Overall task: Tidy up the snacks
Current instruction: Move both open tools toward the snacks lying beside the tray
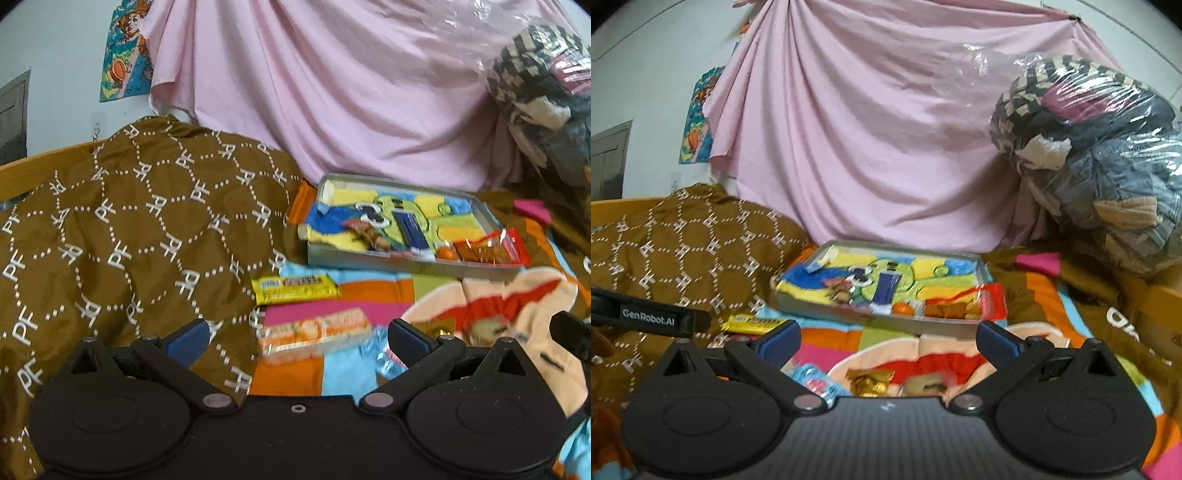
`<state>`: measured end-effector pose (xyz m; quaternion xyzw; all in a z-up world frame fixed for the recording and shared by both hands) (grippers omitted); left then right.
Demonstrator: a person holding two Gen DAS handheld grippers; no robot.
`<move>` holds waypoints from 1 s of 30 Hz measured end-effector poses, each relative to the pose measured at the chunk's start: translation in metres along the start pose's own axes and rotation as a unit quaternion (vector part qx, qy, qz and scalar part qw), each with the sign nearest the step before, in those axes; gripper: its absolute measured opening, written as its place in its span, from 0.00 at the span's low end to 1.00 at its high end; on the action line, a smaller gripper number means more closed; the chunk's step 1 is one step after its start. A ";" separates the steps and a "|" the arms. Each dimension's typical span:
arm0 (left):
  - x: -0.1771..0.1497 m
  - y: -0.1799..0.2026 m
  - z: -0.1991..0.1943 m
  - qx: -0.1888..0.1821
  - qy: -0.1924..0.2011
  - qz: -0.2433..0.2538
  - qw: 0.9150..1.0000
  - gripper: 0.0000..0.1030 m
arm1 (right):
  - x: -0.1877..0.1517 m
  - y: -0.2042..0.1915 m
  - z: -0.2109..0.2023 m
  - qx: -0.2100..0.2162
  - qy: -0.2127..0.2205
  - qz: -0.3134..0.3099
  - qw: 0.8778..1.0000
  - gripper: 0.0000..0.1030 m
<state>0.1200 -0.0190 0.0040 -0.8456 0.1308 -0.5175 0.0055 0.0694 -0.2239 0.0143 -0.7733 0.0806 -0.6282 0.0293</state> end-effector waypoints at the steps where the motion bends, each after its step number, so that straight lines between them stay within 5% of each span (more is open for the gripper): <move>1: -0.004 0.001 0.000 -0.002 -0.002 0.005 1.000 0.99 | -0.004 -0.001 -0.002 0.000 -0.007 0.000 1.000 1.00; 16: -0.035 0.011 0.015 -0.020 -0.053 0.040 0.998 0.99 | -0.048 0.000 0.011 -0.004 -0.107 0.003 0.994 1.00; 30: -0.044 -0.005 0.028 -0.005 -0.074 0.020 0.997 0.99 | -0.065 -0.007 0.037 0.005 -0.149 0.003 0.989 1.00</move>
Point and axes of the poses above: each gripper's, at about its wrist camera, not at the fingertips, and z roughly the way its jaws point, y to its right, x to its top, the point moved 7 cm from there along z, roughly the way its jaws point, and after that the axes turned 15 degrees about z, right-handed, at the moved point
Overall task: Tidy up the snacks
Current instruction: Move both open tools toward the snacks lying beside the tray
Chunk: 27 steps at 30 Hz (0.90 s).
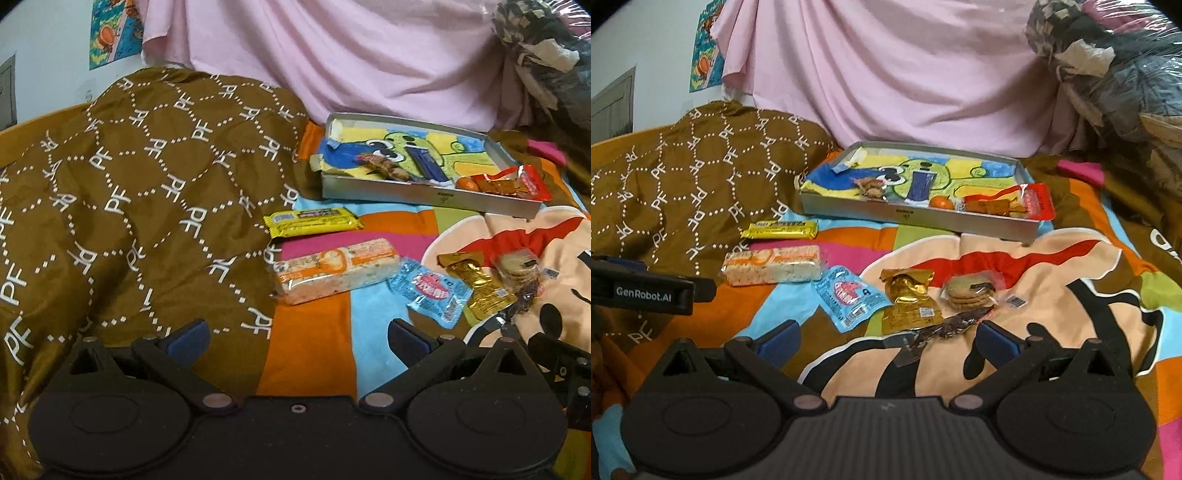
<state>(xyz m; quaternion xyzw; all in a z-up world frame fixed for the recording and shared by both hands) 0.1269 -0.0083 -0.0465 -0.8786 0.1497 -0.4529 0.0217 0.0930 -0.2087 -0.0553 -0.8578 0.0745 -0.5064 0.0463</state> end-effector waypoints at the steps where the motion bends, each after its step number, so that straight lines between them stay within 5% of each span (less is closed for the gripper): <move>1: -0.002 -0.001 0.002 0.000 -0.003 -0.001 1.000 0.99 | -0.001 -0.001 0.002 0.001 -0.003 0.000 1.000 1.00; 13: 0.003 -0.003 0.020 -0.004 -0.001 -0.019 1.000 0.99 | -0.008 -0.005 0.022 0.012 -0.035 -0.004 0.999 1.00; 22: 0.026 0.001 0.007 0.011 0.085 0.014 0.996 0.99 | 0.004 -0.007 0.046 0.029 -0.042 -0.011 0.999 1.00; 27: 0.040 -0.001 0.025 -0.026 0.091 0.028 0.995 0.99 | 0.006 -0.011 0.062 0.052 -0.041 -0.044 0.997 1.00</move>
Point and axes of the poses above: each gripper's, at about its wrist camera, not at the fingertips, and z roughly the way its jaws point, y to its right, x to its top, the point moved 7 cm from there along z, roughly the way its jaws point, and after that the axes turned 15 degrees about z, right-handed, at the moved point
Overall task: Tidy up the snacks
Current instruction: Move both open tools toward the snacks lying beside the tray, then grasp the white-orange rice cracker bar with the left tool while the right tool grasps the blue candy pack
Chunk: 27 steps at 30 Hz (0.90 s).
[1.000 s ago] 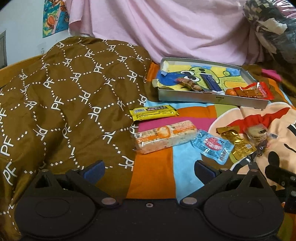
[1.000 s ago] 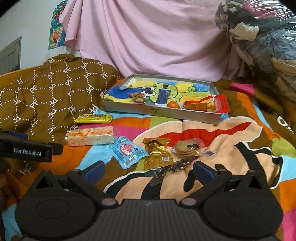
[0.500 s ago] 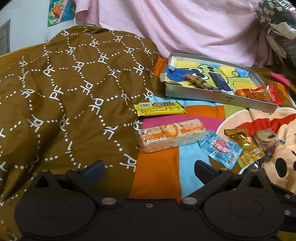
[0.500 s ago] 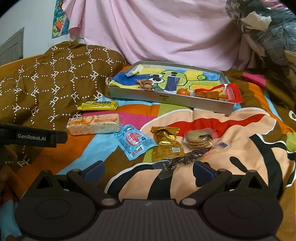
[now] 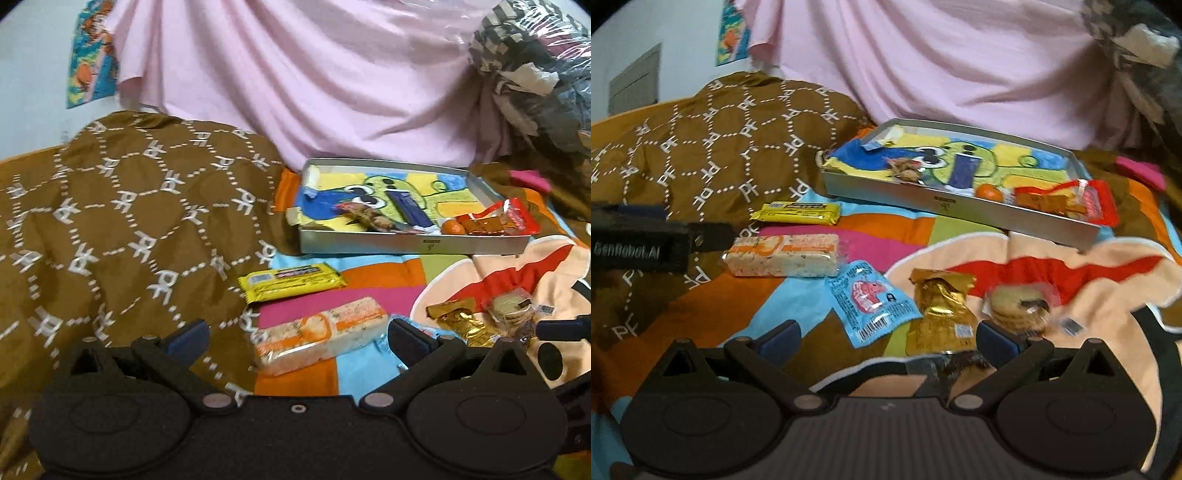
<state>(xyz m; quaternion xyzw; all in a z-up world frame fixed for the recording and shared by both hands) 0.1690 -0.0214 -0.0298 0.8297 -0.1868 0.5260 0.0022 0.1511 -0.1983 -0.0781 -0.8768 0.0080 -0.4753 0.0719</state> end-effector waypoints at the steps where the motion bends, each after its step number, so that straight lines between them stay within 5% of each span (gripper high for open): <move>1: 0.002 -0.001 0.005 -0.011 0.001 0.005 1.000 0.99 | 0.000 0.000 0.004 0.006 -0.002 -0.006 1.000 1.00; 13: 0.006 -0.004 0.069 -0.098 -0.047 0.097 0.989 0.99 | 0.004 0.000 0.049 0.039 -0.039 -0.044 0.998 1.00; 27: -0.005 -0.001 0.107 -0.144 -0.098 0.120 0.977 0.99 | 0.015 -0.002 0.086 0.052 -0.040 -0.055 0.996 1.00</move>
Point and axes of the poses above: each gripper's, at about its wrist camera, not at the fingertips, and z roughly the way its jaws point, y to its right, x to its top, the point moved 7 cm from there along z, roughly the way its jaws point, and after that the axes turned 15 degrees about z, right-handed, at the moved point
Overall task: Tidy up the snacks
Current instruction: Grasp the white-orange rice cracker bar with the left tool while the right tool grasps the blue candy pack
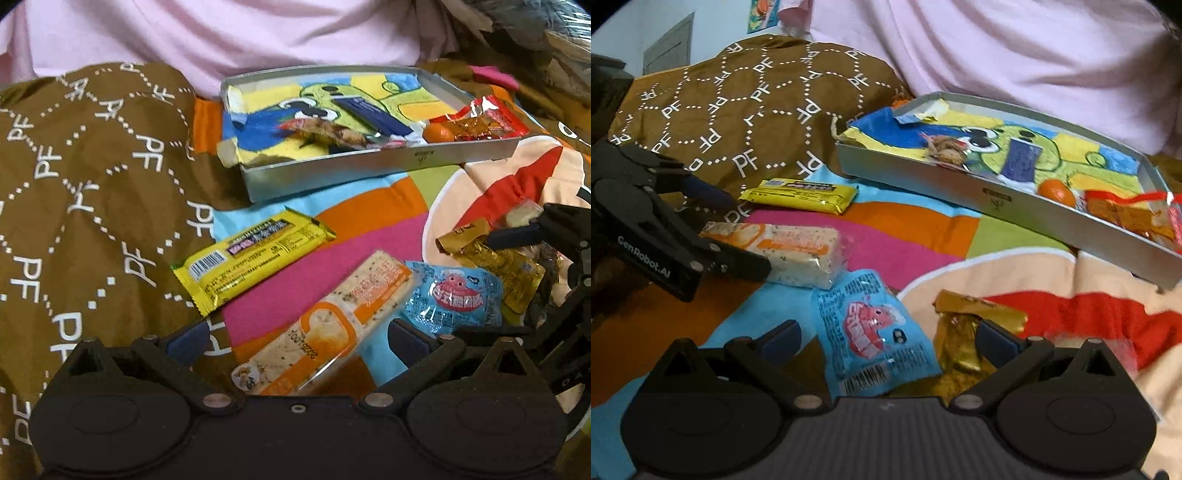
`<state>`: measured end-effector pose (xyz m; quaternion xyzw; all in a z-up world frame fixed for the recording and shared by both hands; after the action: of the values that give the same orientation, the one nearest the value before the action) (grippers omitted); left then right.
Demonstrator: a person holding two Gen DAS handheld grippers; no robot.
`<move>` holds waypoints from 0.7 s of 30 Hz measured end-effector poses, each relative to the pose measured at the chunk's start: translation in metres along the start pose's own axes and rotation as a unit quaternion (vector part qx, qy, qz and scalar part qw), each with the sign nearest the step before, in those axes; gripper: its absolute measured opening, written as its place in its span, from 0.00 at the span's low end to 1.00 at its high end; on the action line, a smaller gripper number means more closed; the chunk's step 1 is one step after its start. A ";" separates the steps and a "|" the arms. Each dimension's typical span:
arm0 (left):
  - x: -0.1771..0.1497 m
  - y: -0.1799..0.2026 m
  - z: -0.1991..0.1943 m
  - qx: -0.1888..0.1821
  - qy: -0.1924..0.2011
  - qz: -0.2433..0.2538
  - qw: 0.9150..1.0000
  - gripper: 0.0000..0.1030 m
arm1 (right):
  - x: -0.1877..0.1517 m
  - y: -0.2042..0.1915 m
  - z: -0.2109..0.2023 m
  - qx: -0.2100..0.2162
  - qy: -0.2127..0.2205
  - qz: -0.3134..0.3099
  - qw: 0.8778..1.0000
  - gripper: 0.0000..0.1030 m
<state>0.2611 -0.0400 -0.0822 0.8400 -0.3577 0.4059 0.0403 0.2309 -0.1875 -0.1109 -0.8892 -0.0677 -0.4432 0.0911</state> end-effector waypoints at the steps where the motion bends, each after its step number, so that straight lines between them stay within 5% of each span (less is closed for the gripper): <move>1: 0.000 0.001 0.001 -0.007 -0.002 0.001 1.000 0.99 | 0.001 -0.001 0.001 0.001 0.002 -0.004 1.000 1.00; 6: -0.005 0.011 0.003 -0.053 -0.022 -0.004 0.998 0.97 | -0.002 -0.011 0.005 0.026 -0.014 -0.008 1.000 0.96; 17: -0.011 0.025 -0.003 -0.066 -0.079 -0.052 0.993 0.71 | -0.012 -0.008 -0.001 0.038 -0.057 0.020 0.997 0.70; 21: -0.014 0.031 -0.013 -0.092 -0.078 -0.091 0.989 0.71 | -0.018 -0.011 -0.010 0.045 -0.076 0.025 0.996 0.68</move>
<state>0.2266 -0.0506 -0.0904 0.8909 -0.3171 0.2997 0.1261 0.2106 -0.1793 -0.1181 -0.9167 -0.0719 -0.3684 0.1366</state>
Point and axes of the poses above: each gripper's, at about its wrist camera, not at the fingertips, and z roughly the way its jaws point, y to its right, x to its top, the point moved 7 cm from there along z, roughly the way its jaws point, and after that the axes turned 15 degrees about z, right-handed, at the moved point
